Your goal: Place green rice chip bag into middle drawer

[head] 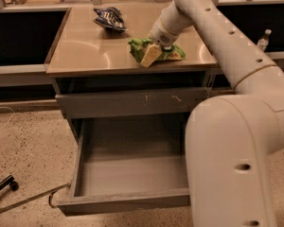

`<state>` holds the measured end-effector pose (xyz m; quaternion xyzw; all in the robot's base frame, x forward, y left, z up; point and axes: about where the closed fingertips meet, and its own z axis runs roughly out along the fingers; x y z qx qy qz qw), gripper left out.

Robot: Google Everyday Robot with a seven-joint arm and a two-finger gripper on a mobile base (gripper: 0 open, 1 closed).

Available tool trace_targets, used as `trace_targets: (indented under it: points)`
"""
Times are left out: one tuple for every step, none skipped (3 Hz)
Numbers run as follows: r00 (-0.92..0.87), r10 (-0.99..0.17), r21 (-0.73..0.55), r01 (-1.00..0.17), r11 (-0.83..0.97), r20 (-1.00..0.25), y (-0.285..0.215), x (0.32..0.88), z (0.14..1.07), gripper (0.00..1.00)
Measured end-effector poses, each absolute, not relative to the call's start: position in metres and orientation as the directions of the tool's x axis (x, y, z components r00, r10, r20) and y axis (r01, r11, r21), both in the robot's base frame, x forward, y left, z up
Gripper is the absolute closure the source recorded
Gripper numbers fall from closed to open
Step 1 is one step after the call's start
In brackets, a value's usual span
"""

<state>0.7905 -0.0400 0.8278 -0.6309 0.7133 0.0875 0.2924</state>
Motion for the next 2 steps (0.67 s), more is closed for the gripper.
trace_targets:
  points:
    - [-0.089,-0.821,-0.25,-0.929,0.272,-0.563,-0.059,0.739,0.888,1.0]
    - [-0.097,-0.797,-0.244,-0.924,0.295,-0.597,-0.056,0.673,0.93,1.0]
